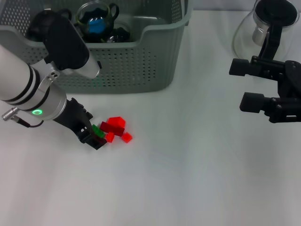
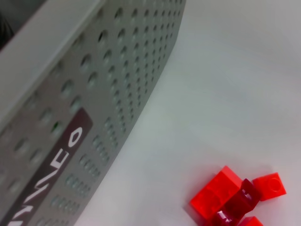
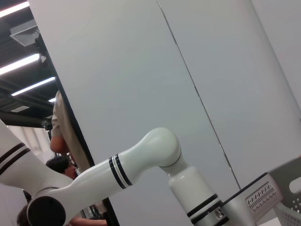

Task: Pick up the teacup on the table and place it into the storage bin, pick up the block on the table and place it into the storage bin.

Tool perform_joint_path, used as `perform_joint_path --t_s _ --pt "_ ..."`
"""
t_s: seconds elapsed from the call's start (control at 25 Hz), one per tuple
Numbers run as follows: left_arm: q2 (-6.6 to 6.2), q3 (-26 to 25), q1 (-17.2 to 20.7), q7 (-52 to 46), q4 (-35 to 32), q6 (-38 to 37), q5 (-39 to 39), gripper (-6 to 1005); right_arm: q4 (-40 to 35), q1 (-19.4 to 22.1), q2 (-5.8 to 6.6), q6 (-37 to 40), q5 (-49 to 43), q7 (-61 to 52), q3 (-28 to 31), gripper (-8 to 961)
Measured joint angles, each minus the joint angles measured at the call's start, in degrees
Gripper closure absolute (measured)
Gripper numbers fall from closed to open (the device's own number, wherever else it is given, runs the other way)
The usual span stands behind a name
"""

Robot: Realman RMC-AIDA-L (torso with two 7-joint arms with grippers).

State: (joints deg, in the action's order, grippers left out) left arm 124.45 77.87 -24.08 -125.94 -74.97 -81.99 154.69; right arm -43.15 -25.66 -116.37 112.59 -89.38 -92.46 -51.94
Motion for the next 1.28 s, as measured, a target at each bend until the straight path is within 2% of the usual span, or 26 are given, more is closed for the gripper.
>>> perform_joint_path --t_s 0.52,0.76,1.08,1.28 --pt "0.00 0.4 -1.0 -0.4 1.4 0.2 0.1 257 0.0 0.0 0.00 0.0 0.0 0.1 0.0 26" --pt "-0.01 1.1 -1.2 -1.2 1.4 0.7 0.8 330 0.0 0.0 0.00 0.0 0.0 0.1 0.0 26" --pt "-0.10 1.4 -1.3 -1.3 0.8 0.1 1.3 562 0.0 0.0 0.00 0.0 0.0 0.1 0.0 26" --pt "-0.09 0.1 -0.8 -1.3 -2.1 -2.7 1.2 544 0.0 0.0 0.00 0.0 0.0 0.1 0.0 26"
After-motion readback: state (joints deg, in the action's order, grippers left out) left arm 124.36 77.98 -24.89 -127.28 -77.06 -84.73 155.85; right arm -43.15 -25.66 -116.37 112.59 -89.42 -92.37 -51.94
